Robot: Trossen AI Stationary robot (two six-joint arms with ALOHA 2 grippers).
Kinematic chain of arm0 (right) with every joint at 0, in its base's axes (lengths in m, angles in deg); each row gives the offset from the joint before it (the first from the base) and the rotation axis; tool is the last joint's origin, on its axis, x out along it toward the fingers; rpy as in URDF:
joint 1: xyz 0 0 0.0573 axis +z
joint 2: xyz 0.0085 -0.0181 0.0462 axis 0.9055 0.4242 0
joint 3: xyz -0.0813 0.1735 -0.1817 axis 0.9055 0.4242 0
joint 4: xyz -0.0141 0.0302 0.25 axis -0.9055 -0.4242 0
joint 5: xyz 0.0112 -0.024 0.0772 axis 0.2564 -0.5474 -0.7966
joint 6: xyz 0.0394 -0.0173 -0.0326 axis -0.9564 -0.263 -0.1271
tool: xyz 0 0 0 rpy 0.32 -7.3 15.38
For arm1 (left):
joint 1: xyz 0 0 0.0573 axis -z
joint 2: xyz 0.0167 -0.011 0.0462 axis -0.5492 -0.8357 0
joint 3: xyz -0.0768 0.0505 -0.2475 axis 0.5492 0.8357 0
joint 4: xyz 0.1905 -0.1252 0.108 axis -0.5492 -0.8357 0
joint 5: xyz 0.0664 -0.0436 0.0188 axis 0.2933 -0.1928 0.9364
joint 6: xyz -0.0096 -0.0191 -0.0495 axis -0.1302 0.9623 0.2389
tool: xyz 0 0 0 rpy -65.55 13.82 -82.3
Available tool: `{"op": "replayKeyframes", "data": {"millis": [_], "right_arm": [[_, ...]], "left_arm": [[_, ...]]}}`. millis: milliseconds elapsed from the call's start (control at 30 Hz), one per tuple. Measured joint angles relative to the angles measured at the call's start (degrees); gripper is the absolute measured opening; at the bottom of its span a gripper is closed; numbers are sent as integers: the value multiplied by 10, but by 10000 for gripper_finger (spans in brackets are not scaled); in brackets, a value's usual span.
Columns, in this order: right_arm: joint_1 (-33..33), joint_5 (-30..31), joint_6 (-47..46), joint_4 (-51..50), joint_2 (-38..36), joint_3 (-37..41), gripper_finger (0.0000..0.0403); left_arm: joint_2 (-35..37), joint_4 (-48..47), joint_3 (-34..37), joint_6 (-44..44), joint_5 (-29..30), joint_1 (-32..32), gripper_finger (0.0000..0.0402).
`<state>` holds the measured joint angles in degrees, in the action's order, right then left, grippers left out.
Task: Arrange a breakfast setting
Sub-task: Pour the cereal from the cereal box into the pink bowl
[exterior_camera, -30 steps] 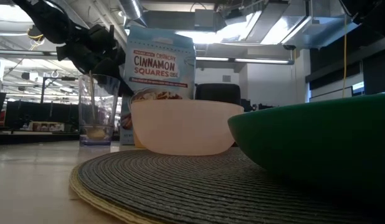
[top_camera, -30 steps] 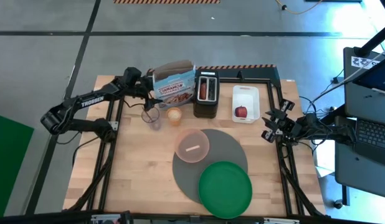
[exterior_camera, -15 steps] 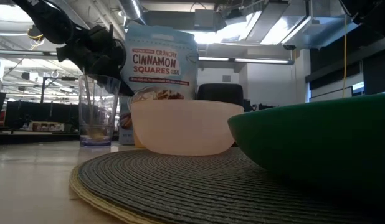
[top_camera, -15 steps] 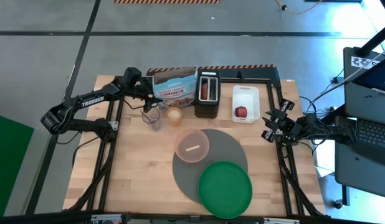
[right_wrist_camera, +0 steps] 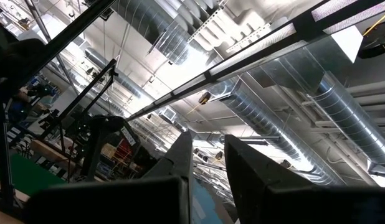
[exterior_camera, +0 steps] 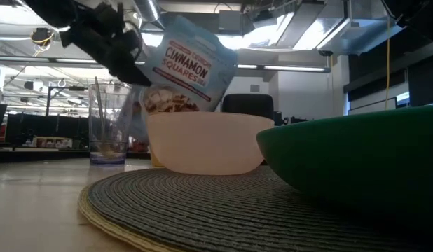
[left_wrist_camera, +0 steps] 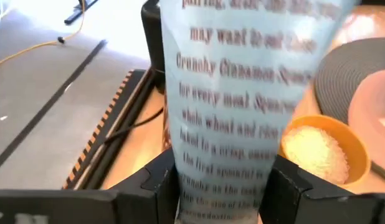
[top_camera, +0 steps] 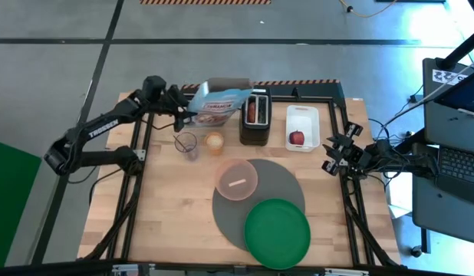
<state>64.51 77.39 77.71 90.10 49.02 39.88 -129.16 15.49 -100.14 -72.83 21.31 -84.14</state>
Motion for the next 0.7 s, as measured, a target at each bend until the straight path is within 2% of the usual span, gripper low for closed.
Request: {"op": "replayKeyframes", "data": {"millis": [367,533,700], "right_arm": [[0,0,0,0,0,0,62],[0,0,0,0,0,0,62],[0,0,0,0,0,0,62]], "left_arm": [[19,-34,-28,-8,-8,0,158],[19,-36,-33,-24,-7,0,139],[19,-56,-74,-34,-2,0,122]]}}
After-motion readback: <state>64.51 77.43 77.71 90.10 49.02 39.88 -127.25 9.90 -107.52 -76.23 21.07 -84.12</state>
